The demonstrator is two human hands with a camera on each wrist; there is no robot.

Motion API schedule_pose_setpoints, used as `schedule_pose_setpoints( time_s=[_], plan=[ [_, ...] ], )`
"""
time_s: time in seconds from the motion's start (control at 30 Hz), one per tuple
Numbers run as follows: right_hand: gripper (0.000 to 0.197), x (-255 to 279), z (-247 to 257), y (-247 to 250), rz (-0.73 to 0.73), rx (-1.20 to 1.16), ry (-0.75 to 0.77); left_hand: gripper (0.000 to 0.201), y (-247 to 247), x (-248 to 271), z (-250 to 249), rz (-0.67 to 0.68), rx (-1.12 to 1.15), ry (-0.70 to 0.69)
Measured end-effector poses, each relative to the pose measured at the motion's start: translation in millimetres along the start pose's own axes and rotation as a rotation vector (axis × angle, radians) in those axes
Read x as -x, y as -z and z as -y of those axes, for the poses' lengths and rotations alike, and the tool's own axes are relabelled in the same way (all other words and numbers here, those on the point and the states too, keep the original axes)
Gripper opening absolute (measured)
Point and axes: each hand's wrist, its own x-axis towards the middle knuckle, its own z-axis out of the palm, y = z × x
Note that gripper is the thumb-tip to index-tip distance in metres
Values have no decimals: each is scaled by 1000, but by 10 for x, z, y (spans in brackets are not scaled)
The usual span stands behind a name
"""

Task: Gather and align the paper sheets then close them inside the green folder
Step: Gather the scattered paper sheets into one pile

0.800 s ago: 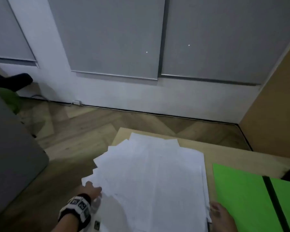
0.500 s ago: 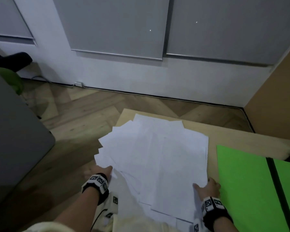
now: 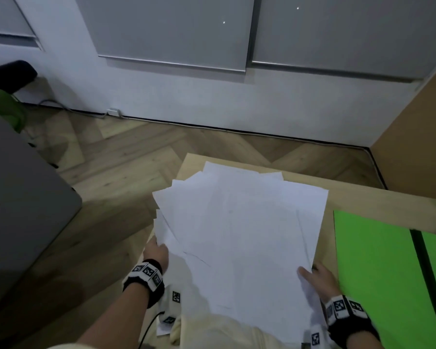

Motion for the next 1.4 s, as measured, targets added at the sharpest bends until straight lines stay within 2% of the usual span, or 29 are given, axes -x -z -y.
schedule_pose_setpoints(
  time_s=[0.07,0.17,0.23,0.3,0.43,0.57,0.7,0.73,0.8,0.87,0.93,1.0,1.13,1.33,1.4],
  plan=[
    [37,25,59,-203,-63,-41,48,48,-15,54,-70,9,-21,-20],
    [43,54,80,-546,-20,-50,76,40,-12,141,-170,27,-77,-64],
    [43,64,105,-597,6,-69,87,34,44,105,-158,48,-34,-65],
    [39,56,151,-494,-15,-109,87,29,101,-45,-89,13,38,-16],
    [35,4,207,-227,-65,-80,83,51,99,-161,3,14,33,29],
    [31,54,284,-387,69,30,124,51,-88,140,-218,119,104,-62],
    [26,96,310,-674,224,179,147,44,-196,191,-223,127,58,-53],
    [20,85,323,-677,201,212,155,44,-187,174,-209,128,52,-34],
    [15,2,327,-587,14,289,190,42,-143,150,-194,140,86,10],
    [36,-72,343,-427,-191,372,129,42,-111,126,-202,119,93,40],
    [55,-99,361,-300,-223,404,54,43,-110,112,-214,106,87,61],
    [58,-90,414,-261,-177,349,51,42,-139,135,-246,115,91,55],
    [40,-53,438,-366,-37,230,70,44,-179,159,-306,119,103,73],
    [26,62,436,-265,383,338,4,55,-18,56,-309,32,183,73],
    [22,68,395,-213,426,399,-45,62,-15,4,-258,-1,202,54]
  ],
)
